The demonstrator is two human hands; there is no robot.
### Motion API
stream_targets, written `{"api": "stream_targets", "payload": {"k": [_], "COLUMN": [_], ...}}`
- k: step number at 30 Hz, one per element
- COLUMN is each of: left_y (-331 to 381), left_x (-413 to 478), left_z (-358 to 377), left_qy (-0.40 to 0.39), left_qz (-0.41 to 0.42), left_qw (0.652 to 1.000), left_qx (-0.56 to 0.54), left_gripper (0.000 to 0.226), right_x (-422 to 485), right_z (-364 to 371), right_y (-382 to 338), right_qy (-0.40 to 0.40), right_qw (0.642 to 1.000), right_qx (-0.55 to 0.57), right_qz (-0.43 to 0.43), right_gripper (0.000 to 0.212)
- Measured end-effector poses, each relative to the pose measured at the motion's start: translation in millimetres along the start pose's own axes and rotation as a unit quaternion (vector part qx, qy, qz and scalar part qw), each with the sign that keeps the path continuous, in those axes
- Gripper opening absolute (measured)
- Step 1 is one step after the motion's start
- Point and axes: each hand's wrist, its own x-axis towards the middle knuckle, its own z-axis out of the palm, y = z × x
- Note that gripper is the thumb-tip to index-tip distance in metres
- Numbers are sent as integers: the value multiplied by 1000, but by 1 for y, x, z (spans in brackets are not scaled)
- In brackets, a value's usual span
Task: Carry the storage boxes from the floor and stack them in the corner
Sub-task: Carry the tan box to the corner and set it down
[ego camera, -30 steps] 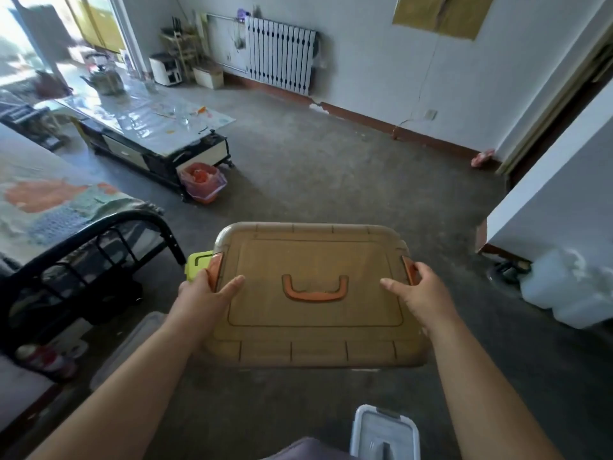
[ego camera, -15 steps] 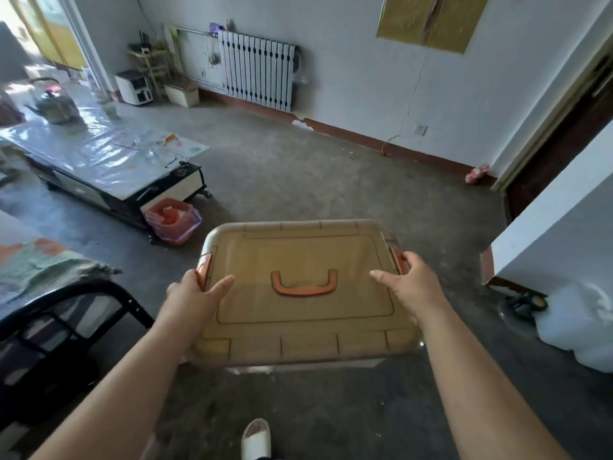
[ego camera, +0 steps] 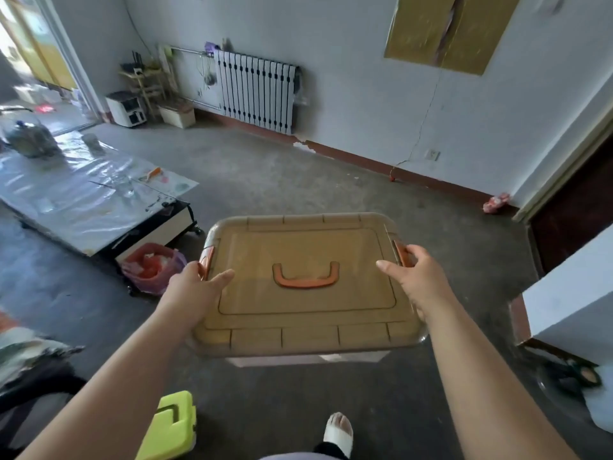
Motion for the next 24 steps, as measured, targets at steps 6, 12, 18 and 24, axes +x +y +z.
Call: {"api": "stream_targets", "payload": {"k": [6, 12, 18, 24], "left_y": [64, 104, 111, 155], "left_x": [98, 196, 329, 503], "left_z": [28, 39, 34, -9], "left_qy": [61, 87, 91, 70], "left_qz": [-24, -46, -72, -50], "left_qw": [997, 994, 992, 994], "left_qx": [-34, -42, -55, -74], "left_gripper": [71, 60, 68, 61], "right_x": [155, 292, 405, 522], "right_z": [7, 49, 134, 221], "right_y": [-45, -102, -146, -219], "right_qy": [-56, -85, -122, -93], "right_qw": [997, 993, 989, 994], "right_qx": [-19, -13, -10, -9], "right_qz": [-46, -83, -83, -62], "right_gripper": [75, 67, 61, 60]}}
